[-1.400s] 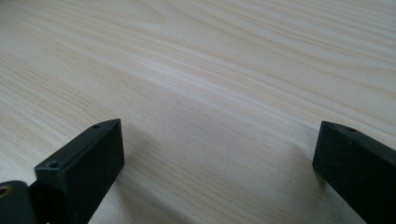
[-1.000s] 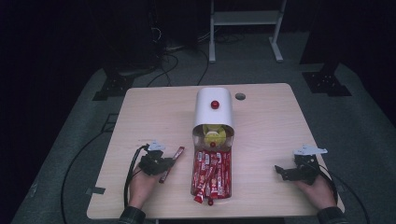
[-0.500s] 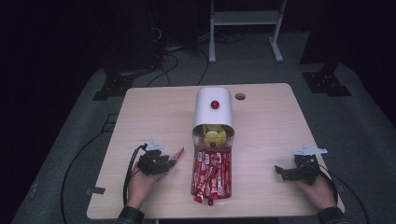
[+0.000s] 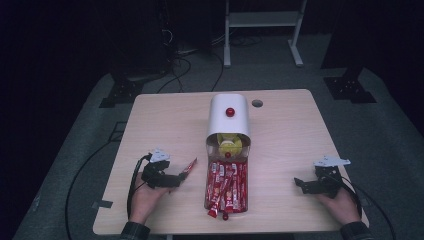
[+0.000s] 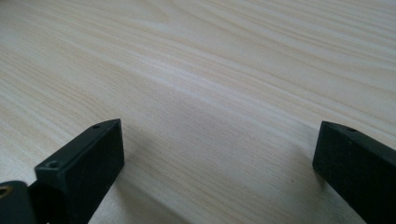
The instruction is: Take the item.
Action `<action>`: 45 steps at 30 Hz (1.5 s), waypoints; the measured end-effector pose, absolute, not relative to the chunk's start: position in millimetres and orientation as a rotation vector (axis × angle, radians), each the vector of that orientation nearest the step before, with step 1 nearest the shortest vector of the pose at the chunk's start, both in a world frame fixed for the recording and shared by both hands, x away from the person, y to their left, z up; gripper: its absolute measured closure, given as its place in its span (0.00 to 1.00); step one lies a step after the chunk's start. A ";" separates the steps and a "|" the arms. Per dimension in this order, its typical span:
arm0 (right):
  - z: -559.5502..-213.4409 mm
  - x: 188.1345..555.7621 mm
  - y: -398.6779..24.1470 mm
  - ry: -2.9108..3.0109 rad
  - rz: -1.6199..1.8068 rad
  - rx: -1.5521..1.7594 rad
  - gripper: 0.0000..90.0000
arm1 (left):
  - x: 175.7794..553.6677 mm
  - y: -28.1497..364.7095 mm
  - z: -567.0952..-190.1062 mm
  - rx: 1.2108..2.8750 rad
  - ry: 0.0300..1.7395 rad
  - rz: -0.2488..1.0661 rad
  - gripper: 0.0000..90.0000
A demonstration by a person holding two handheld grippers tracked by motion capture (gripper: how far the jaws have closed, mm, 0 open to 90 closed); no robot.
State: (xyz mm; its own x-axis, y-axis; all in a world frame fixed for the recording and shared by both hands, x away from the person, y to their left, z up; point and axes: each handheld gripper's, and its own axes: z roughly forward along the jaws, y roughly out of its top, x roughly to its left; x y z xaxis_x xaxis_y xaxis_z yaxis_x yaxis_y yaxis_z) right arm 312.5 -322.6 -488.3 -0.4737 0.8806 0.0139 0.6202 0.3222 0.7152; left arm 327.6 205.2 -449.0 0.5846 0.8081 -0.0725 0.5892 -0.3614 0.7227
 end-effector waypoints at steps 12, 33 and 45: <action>-488.3 312.8 -322.3 2.220 0.946 1.329 0.01 | 315.4 222.3 -446.6 2.075 1.095 0.402 0.00; -488.2 312.7 -322.2 2.219 0.945 1.330 0.02 | 305.5 274.5 -453.4 2.047 1.209 0.471 0.00; -488.3 312.7 -322.1 2.219 0.945 1.331 0.01 | 309.4 296.1 -467.1 2.063 1.306 0.484 0.00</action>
State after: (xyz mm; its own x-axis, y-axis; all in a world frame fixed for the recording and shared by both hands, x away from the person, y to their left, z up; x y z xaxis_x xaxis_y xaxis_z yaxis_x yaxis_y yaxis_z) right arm 312.7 -322.1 -488.3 -0.4765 0.8791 0.0149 0.6200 0.3239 0.7147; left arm 309.4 296.1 -467.1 0.4381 0.8985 -0.0291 0.6623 -0.3007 0.6863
